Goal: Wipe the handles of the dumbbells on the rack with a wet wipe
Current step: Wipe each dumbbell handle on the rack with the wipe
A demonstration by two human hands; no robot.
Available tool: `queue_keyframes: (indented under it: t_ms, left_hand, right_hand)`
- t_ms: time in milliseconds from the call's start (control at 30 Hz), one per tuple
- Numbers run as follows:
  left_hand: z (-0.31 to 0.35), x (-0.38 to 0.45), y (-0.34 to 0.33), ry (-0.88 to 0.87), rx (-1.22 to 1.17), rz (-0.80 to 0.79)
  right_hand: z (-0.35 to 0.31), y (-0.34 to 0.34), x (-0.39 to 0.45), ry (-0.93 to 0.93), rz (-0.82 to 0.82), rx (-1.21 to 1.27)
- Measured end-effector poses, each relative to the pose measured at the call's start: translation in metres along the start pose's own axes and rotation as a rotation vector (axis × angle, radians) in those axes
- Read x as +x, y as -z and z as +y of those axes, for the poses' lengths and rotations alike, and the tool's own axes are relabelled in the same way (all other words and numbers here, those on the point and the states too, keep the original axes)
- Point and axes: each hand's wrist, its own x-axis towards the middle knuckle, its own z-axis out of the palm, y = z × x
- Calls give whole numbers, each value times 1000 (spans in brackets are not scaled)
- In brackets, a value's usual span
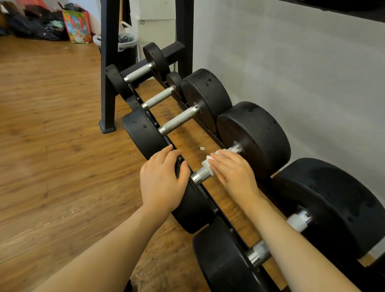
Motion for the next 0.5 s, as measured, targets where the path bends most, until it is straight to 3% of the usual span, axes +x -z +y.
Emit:
queue_keyframes:
  t_ms: [167, 300, 500]
  left_hand:
    - [1, 0, 1, -12, -10, 13]
    - [2, 0, 2, -11, -12, 10]
    - [2, 0, 1, -14, 0, 2]
  right_hand:
    - [0, 1, 2, -82, 72, -13]
    - [-4, 2, 2, 62, -20, -22]
    - [-1, 7, 9, 33, -73, -5]
